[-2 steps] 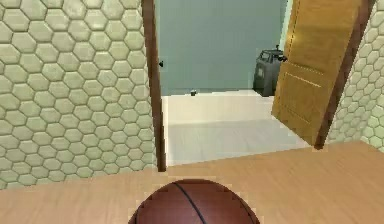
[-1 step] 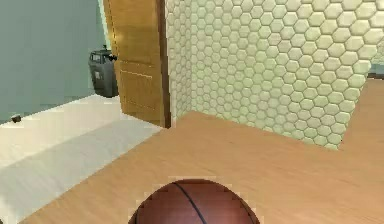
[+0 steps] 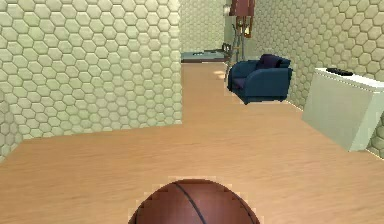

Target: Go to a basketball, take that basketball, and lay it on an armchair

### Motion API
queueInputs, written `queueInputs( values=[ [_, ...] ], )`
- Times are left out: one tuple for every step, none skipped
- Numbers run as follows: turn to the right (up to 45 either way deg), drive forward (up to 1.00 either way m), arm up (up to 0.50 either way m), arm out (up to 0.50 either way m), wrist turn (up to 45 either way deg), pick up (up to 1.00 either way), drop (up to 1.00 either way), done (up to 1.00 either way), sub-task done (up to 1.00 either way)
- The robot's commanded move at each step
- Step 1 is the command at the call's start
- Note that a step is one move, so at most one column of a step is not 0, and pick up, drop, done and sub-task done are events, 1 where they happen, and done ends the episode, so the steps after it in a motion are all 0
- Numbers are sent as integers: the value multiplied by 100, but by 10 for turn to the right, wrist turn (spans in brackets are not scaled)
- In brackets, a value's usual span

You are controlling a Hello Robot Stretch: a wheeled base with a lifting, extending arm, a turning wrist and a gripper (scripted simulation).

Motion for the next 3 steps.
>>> queueInputs(
  values=[
    [240,0,0,0,0,0,0,0,0],
    [-450,0,0,0,0,0,0,0,0],
    [-450,0,0,0,0,0,0,0,0]
  ],
)
